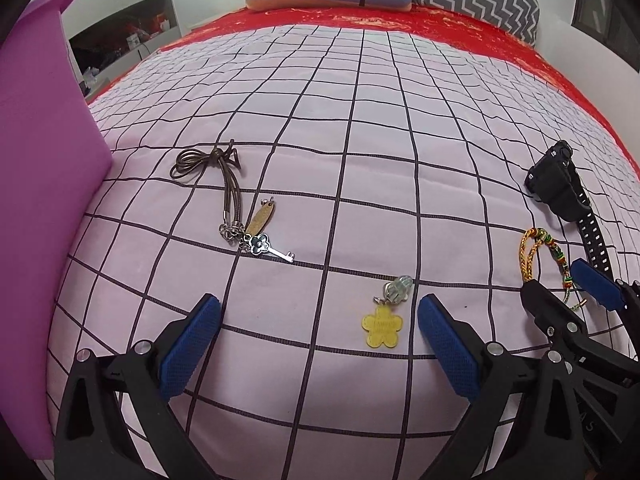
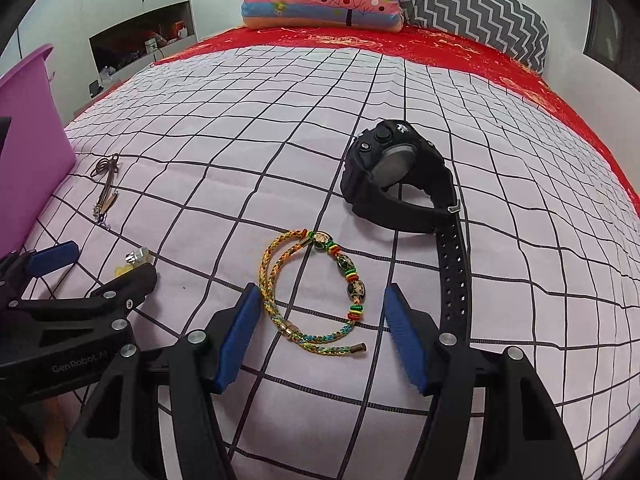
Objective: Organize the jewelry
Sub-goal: 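Grasp the second yellow flower charm with the left tool while the right tool grasps the beaded bracelet, then carry the charm and beaded bracelet into the purple tub and open both tools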
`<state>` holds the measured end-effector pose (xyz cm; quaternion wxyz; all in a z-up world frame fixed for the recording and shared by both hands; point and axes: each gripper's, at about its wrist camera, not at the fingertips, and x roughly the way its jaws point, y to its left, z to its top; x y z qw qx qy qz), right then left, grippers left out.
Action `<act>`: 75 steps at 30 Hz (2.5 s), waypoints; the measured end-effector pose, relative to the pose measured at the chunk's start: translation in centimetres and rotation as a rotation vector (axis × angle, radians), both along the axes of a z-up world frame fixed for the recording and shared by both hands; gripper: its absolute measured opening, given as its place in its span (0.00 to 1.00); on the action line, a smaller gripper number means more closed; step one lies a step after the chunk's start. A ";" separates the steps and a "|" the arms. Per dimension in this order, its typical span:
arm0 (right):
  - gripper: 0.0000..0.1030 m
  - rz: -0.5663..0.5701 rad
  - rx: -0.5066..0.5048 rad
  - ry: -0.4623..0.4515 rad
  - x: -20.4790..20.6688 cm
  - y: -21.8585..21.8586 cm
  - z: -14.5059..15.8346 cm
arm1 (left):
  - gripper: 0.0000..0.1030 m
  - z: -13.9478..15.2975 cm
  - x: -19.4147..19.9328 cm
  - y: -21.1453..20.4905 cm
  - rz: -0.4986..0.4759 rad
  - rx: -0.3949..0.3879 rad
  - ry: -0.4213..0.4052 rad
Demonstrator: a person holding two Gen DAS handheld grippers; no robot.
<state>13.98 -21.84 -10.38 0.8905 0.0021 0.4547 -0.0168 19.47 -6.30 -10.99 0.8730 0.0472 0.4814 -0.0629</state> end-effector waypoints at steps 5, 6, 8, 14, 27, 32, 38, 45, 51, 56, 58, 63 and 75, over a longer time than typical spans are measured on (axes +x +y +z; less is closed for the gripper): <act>0.35 0.019 -0.036 -0.002 0.0 0.7 0.0 | 0.79 0.2 -0.4 -0.5 -0.033 -0.001 -0.012; 0.25 0.030 -0.042 -0.003 0.0 1.0 0.0 | 0.71 0.3 -0.7 -0.7 -0.045 -0.007 -0.015; 0.09 0.043 -0.037 -0.002 0.0 1.3 0.0 | 0.58 0.5 -1.2 -1.0 -0.073 -0.010 -0.025; 0.09 0.010 0.054 -0.003 -0.5 0.2 0.2 | 0.19 0.9 -1.9 -0.6 -0.109 -0.088 -0.005; 0.08 -0.040 0.184 0.026 -5.9 0.3 1.5 | 0.19 1.9 -6.2 2.4 -0.116 -0.188 0.095; 0.08 -0.042 0.197 0.039 -8.3 0.9 2.4 | 0.19 3.3 -8.4 4.2 -0.105 -0.197 0.098; 0.08 -0.022 0.224 0.011 -10.9 2.5 4.8 | 0.19 6.3 -11.1 6.4 -0.100 -0.197 0.044; 0.08 0.021 0.230 -0.061 -13.2 5.1 9.0 | 0.19 10.4 -13.3 8.8 -0.101 -0.219 -0.030; 0.08 0.082 0.248 -0.127 -13.7 8.2 13.2 | 0.19 14.0 -14.3 10.8 -0.109 -0.222 -0.082; 0.08 0.154 0.253 -0.196 -13.0 11.4 17.3 | 0.19 17.2 -14.4 13.3 -0.085 -0.197 -0.139; 0.08 0.191 0.264 -0.225 -12.5 13.1 18.9 | 0.19 18.7 -14.4 14.6 -0.075 -0.194 -0.174; 0.08 0.271 0.278 -0.273 -11.3 17.1 21.8 | 0.19 21.9 -13.5 18.5 -0.021 -0.185 -0.251; 0.08 0.451 0.303 -0.271 -7.6 27.4 24.2 | 0.19 22.3 -11.2 27.7 0.170 -0.156 -0.283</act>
